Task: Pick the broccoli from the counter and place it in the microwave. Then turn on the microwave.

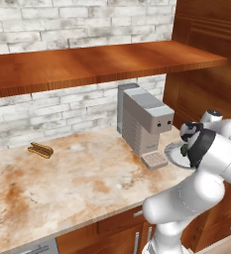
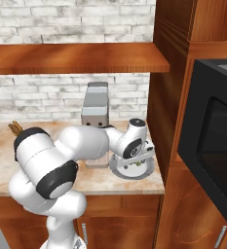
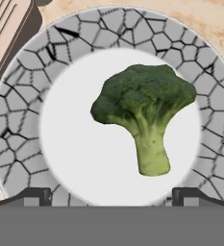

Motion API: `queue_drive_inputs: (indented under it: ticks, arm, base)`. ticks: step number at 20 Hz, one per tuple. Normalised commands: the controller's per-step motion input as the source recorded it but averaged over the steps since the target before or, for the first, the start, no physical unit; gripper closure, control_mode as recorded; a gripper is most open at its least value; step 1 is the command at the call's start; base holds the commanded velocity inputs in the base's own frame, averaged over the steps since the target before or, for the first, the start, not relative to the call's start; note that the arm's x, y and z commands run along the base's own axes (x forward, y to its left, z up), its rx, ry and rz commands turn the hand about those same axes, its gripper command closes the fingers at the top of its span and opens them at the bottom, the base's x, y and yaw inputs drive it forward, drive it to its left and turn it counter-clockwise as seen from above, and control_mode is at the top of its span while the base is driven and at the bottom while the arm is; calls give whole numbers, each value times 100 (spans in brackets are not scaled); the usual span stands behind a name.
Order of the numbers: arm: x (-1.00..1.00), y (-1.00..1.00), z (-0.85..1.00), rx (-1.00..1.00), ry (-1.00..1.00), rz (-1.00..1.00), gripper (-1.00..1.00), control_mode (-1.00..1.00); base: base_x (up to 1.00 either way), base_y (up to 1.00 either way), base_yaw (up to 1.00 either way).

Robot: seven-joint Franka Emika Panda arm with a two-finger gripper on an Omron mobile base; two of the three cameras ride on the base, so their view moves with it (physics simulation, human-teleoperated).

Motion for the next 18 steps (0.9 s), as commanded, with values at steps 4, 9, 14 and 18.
queue_drive_inputs:
  ticks: [4, 9, 14, 18]
  arm:
    - [13, 0, -14, 0, 0, 6, -100, -100]
    - [21, 0, -7, 0, 0, 5, -100, -100]
    - [23, -1, -3, 0, 0, 5, -100, -100]
    - [18, -1, -7, 0, 1, 4, -100, -100]
  base:
    - [0, 0, 0]
    - [0, 0, 0]
    - [0, 0, 0]
    - [0, 0, 0]
